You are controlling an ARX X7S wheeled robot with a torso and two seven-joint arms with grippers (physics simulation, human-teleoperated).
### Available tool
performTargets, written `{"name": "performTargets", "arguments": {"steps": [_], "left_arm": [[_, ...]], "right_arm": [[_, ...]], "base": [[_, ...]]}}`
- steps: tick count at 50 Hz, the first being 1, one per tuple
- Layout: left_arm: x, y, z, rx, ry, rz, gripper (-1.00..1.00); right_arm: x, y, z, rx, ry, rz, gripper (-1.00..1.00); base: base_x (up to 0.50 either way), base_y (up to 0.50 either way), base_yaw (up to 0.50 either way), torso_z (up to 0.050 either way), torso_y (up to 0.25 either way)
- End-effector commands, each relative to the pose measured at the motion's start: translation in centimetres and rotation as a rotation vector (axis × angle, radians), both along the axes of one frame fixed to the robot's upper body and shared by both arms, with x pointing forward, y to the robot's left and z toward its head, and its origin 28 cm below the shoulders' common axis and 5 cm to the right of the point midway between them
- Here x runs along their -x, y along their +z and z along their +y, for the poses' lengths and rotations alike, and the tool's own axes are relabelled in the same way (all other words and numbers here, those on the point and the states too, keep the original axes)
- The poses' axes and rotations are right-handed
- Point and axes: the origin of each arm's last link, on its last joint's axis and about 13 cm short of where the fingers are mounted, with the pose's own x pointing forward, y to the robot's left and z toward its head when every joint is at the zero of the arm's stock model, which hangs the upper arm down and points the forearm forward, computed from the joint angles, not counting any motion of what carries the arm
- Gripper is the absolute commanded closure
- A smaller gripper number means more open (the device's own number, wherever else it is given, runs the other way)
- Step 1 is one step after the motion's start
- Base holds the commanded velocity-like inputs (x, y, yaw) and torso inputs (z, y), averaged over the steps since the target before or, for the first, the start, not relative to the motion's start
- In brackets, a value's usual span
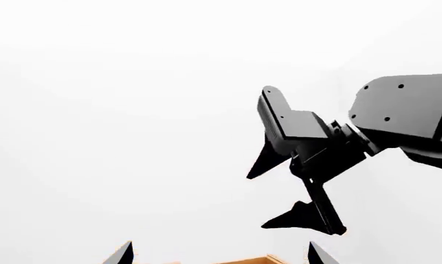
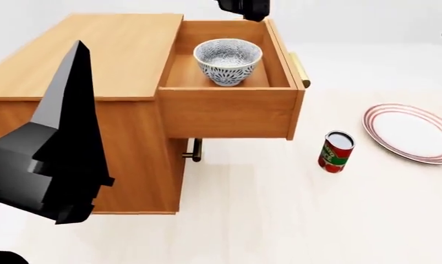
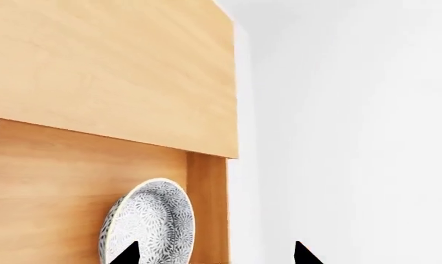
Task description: Put the bowl in the top drawer of the cabinet.
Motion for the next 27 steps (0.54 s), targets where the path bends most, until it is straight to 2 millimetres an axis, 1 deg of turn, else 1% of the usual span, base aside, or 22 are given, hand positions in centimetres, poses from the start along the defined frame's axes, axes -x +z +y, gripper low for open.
{"name": "performTargets", "arguments": {"steps": [1,6,9,11,21,27], "left_arm": [[-0.1,-0.2,0.0,-0.002,0.002,0.003,-1.00],[-0.1,-0.3,0.0,-0.002,0.001,0.002,-1.00],[-0.1,-0.3,0.0,-0.004,0.000,-0.003,-1.00],[0.0,-0.3,0.0,-0.004,0.000,-0.007,-1.00],[0.1,-0.2,-0.1,-0.008,-0.006,-0.014,-1.00],[0.3,-0.1,-0.3,-0.013,-0.011,-0.016,-1.00]], "right_arm": [[4.3,-3.9,-2.8,-0.148,-0.064,-0.140,-1.00],[7.5,-7.2,-3.7,-0.215,-0.096,-0.180,-1.00],[8.8,-8.5,-3.8,-0.255,-0.105,-0.204,-1.00],[9.4,-9.2,-3.8,-0.282,-0.112,-0.220,-1.00],[12.3,-13.8,-4.0,-0.389,-0.178,-0.247,-1.00],[13.5,-15.1,-4.3,-0.415,-0.212,-0.251,-1.00]], "base": [[0.00,0.00,0.00,0.000,0.131],[0.00,0.00,0.00,0.000,0.129],[0.00,0.00,0.00,0.000,0.129],[0.00,0.00,0.00,0.000,0.128],[0.00,0.00,0.00,0.000,0.129],[0.00,0.00,0.00,0.000,0.130]]}}
